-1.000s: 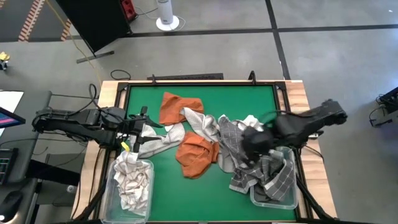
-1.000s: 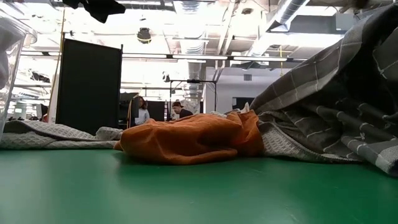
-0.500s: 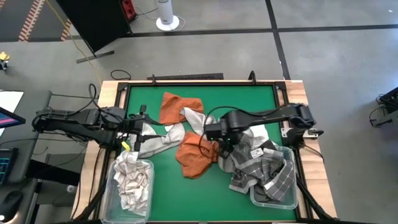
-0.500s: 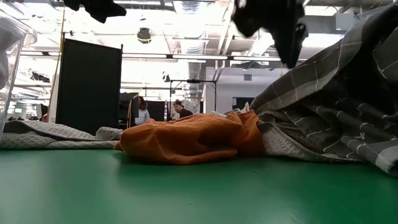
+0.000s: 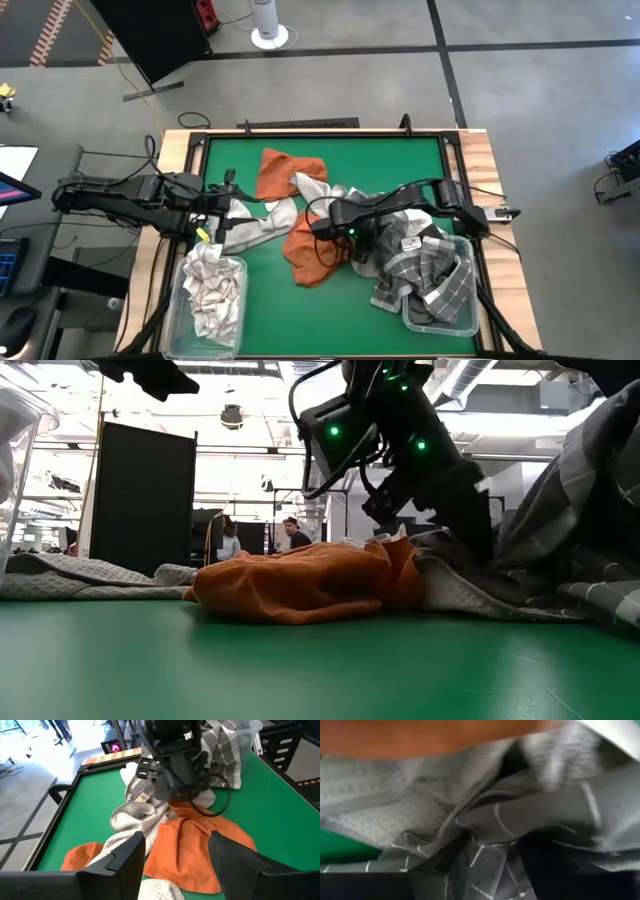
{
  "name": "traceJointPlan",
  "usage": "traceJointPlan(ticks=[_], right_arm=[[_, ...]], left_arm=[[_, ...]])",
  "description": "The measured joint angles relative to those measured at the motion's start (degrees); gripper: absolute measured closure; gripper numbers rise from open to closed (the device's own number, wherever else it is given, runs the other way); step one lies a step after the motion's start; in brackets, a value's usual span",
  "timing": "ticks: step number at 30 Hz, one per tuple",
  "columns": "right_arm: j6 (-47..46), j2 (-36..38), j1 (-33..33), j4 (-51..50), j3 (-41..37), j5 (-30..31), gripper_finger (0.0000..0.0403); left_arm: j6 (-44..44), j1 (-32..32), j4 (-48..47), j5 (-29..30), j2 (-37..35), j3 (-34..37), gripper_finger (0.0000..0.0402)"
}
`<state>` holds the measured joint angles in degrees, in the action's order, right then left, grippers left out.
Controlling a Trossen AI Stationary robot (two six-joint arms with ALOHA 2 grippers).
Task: Sort towels by color in basket
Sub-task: Put the gray squared towel into the right transparent bin
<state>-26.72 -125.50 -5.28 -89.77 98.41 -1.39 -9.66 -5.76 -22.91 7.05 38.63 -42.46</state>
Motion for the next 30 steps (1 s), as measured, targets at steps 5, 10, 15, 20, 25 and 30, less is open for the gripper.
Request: traceJointPlan(ticks=[5, 10, 15, 20, 25, 30], right_arm=[[2.9, -1.4, -1.4, -0.2, -1.0, 0.0, 0.0225], [3.2, -1.2, -2.2, -0.3, -3.2, -0.1, 0.0337], [2.6, 2.0, -3.3, -0.2, -2.6, -0.8, 0.0384], [-4.0, 11.7, -3.8, -0.2, -2.5, 0.0, 0.0387], [-15.7, 25.4, -6.4, -0.3, -2.5, 3.3, 0.0387], [-30.2, 38.7, -13.5, -0.4, -2.4, 7.1, 0.0387]], left_arm=[[0.1, 0.0, -0.5, 0.0, -1.8, 0.0, 0.0194], [1.1, 0.0, -0.7, -0.2, -4.5, 0.0, 0.0194], [2.0, 0.0, -1.0, -0.2, -5.5, 0.0, 0.0194], [1.8, 0.0, -1.4, -0.2, -4.6, 0.0, 0.0194], [1.8, 0.0, -1.4, -0.2, -4.0, 0.0, 0.0194], [1.9, 0.0, -1.4, -0.2, -4.1, 0.0, 0.0194]])
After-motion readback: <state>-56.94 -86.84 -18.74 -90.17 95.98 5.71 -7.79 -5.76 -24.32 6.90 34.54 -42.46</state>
